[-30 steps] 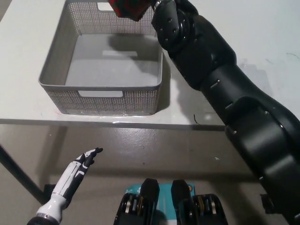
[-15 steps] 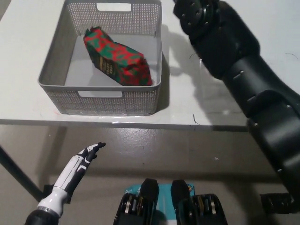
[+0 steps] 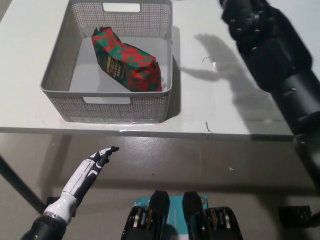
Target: Use the right hand to pick up a bag of coffee beans on the right hand side and place it into a container on the left hand side
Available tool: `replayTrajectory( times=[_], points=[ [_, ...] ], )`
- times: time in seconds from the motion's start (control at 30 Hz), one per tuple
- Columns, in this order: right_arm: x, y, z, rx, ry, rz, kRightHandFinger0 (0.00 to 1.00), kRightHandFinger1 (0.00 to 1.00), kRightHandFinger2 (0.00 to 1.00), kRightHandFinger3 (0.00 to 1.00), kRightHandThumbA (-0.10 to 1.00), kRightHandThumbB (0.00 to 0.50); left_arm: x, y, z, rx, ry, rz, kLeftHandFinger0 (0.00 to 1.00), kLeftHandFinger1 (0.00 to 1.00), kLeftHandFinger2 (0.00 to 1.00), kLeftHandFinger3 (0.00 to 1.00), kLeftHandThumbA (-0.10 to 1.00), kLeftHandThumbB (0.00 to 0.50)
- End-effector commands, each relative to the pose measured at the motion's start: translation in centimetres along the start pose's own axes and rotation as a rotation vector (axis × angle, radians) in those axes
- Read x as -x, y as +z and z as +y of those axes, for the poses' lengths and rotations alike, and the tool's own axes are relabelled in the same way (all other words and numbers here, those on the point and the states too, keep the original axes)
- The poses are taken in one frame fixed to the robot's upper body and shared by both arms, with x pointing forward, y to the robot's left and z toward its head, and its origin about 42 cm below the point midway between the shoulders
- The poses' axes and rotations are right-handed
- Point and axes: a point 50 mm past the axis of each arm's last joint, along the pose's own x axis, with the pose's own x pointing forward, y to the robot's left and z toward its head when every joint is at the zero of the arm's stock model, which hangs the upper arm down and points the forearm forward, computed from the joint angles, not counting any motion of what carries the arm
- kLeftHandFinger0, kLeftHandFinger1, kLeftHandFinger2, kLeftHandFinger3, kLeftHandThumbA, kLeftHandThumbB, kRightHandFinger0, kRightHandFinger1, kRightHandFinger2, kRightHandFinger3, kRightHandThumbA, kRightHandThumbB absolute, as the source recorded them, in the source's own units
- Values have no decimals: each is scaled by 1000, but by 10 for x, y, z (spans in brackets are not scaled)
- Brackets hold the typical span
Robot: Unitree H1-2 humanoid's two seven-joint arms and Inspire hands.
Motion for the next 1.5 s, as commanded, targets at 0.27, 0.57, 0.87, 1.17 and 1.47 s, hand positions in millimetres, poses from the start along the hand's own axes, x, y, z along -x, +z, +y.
replayTrajectory(
  times=[0.27,0.57,0.87,1.17,1.47],
  points=[
    [168,7,-119,-337,-463,-382,1000,1000,1000,1000,1000,342,-3,12,12,-43,2,-39,1000,1000,1000,1000,1000,211],
    [296,-39,11,-753,-556,-385,1000,1000,1000,1000,1000,344,1,6,7,-19,17,-53,1000,1000,1000,1000,1000,245],
    [361,-88,141,-995,-479,-81,1000,1000,1000,1000,1000,354,1,3,7,60,43,-90,1000,1000,1000,1000,1000,240],
    [401,-106,201,-1054,-424,89,1000,1000,1000,1000,1000,213,9,5,-5,104,62,-115,1000,1000,1000,1000,1000,231],
    [399,-114,212,-1019,-348,106,1000,1000,1000,1000,1000,182,22,-1,-18,108,52,-108,1000,1000,1000,1000,1000,234]
  ],
)
